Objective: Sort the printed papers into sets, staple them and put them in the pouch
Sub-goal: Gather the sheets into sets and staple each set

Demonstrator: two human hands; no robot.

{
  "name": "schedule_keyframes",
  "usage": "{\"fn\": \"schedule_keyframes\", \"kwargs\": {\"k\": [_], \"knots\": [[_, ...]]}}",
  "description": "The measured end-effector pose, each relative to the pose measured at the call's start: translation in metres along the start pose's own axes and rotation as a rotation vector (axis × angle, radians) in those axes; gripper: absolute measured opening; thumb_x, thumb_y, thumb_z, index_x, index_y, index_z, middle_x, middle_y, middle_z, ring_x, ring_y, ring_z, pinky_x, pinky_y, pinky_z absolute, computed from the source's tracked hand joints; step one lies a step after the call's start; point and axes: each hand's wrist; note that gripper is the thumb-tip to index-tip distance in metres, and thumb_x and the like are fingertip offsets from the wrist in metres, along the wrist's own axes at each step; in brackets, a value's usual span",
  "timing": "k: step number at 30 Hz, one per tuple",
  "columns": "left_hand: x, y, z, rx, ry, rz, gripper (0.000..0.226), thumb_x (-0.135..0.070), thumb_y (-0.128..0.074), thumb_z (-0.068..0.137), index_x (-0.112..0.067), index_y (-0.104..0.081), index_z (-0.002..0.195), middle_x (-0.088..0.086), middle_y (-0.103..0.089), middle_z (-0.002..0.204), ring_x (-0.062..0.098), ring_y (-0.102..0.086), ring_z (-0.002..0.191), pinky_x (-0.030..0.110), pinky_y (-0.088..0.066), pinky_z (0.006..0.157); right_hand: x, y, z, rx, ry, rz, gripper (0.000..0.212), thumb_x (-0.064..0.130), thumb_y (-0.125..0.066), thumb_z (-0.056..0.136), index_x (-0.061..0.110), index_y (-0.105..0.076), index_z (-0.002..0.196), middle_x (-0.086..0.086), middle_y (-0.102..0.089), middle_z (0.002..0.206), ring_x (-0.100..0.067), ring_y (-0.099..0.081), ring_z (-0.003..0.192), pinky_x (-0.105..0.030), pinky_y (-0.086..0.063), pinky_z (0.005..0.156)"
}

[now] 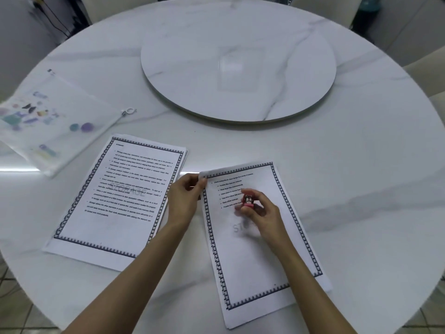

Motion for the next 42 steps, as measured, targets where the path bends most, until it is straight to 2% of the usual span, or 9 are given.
{"fn": "schedule_keyframes", "kwargs": {"k": [3,5,8,10,14,19,23,33,42], "knots": [[-0.005,0.002,-0.008,0.013,-0.059,-0.006,0.016,-0.014,-0.063,0.086,-0.026,-0.064,0.076,0.001,-0.067,0.074,0.016,-0.062,0.073,0.033,-0.057,0.071,0.023,0.007,0.002,0.048,0.092,-0.229,0.045,0.03,-0.066,0.075,0.03,-0.057,0.119,0.005,-0.059,0.108,-0.003,-0.063,0.093,-0.019,-0.049,0.089],[-0.008,0.003,-0.012,0.023,-0.088,0.004,0.014,-0.015,-0.064,0.085,-0.027,-0.065,0.078,-0.002,-0.068,0.074,0.016,-0.062,0.073,0.039,-0.056,0.075,0.041,0.009,0.006,0.068,0.166,-0.352,0.045,0.025,-0.068,0.076,0.027,-0.054,0.12,0.01,-0.056,0.102,0.005,-0.061,0.087,-0.01,-0.045,0.085],[-0.012,0.003,-0.02,0.026,-0.134,0.014,0.013,-0.018,-0.065,0.085,-0.03,-0.066,0.079,-0.012,-0.068,0.07,0.008,-0.061,0.068,0.033,-0.055,0.073,0.069,0.009,0.014,0.086,0.31,-0.514,0.04,0.01,-0.073,0.076,0.017,-0.058,0.113,0.008,-0.055,0.099,0.011,-0.06,0.086,-0.003,-0.041,0.082],[-0.015,0.003,-0.024,0.036,-0.162,0.025,0.013,-0.018,-0.065,0.085,-0.03,-0.065,0.08,-0.012,-0.067,0.071,0.003,-0.06,0.066,0.024,-0.053,0.069,0.086,0.005,0.021,0.141,0.391,-0.649,0.037,0.011,-0.074,0.076,0.01,-0.06,0.11,0.005,-0.053,0.099,0.007,-0.059,0.09,-0.006,-0.042,0.086],[-0.022,0.003,-0.031,0.031,-0.221,0.038,0.006,-0.014,-0.065,0.084,-0.02,-0.066,0.082,-0.011,-0.067,0.077,-0.003,-0.06,0.067,0.009,-0.046,0.063,0.106,-0.007,0.032,0.259,0.512,-0.958,0.037,0.014,-0.072,0.078,0.013,-0.06,0.113,0.007,-0.047,0.102,-0.009,-0.053,0.098,-0.019,-0.042,0.09],[-0.027,0.003,-0.038,0.028,-0.328,0.05,0.014,-0.011,-0.067,0.083,-0.025,-0.066,0.081,-0.01,-0.064,0.079,-0.001,-0.062,0.075,0.009,-0.047,0.065,0.12,-0.018,0.037,0.333,0.583,-1.22,0.039,0.016,-0.071,0.079,0.01,-0.06,0.116,-0.005,-0.055,0.107,-0.019,-0.05,0.101,-0.021,-0.034,0.086],[-0.027,0.004,-0.039,0.015,-0.36,0.102,0.013,-0.015,-0.066,0.083,-0.027,-0.063,0.08,-0.013,-0.062,0.077,-0.004,-0.06,0.076,0.006,-0.044,0.063,0.127,-0.023,0.038,0.385,0.565,-1.316,0.041,0.019,-0.071,0.08,0.011,-0.059,0.119,-0.005,-0.055,0.112,-0.019,-0.05,0.103,-0.023,-0.034,0.086],[-0.03,0.004,-0.042,-0.013,-0.275,0.024,0.01,-0.015,-0.068,0.082,-0.019,-0.061,0.076,-0.014,-0.063,0.072,-0.003,-0.059,0.072,0.008,-0.047,0.061,0.141,-0.026,0.035,0.463,0.456,-1.395,0.04,0.023,-0.068,0.082,0.015,-0.056,0.12,0.0,-0.051,0.115,-0.015,-0.044,0.109,-0.026,-0.037,0.09],[-0.03,0.002,-0.046,0.012,-0.309,0.02,0.009,-0.013,-0.067,0.082,-0.018,-0.061,0.077,-0.006,-0.064,0.078,-0.001,-0.059,0.075,0.012,-0.049,0.063,0.143,-0.03,0.036,0.499,0.501,-1.533,0.043,0.028,-0.067,0.082,0.021,-0.053,0.122,0.002,-0.051,0.113,-0.016,-0.042,0.104,-0.024,-0.035,0.084]]}}
Point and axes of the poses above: each hand's wrist, its own z-axis towards the middle knuckle, its own y-axis out of the back of the hand, x = y × z
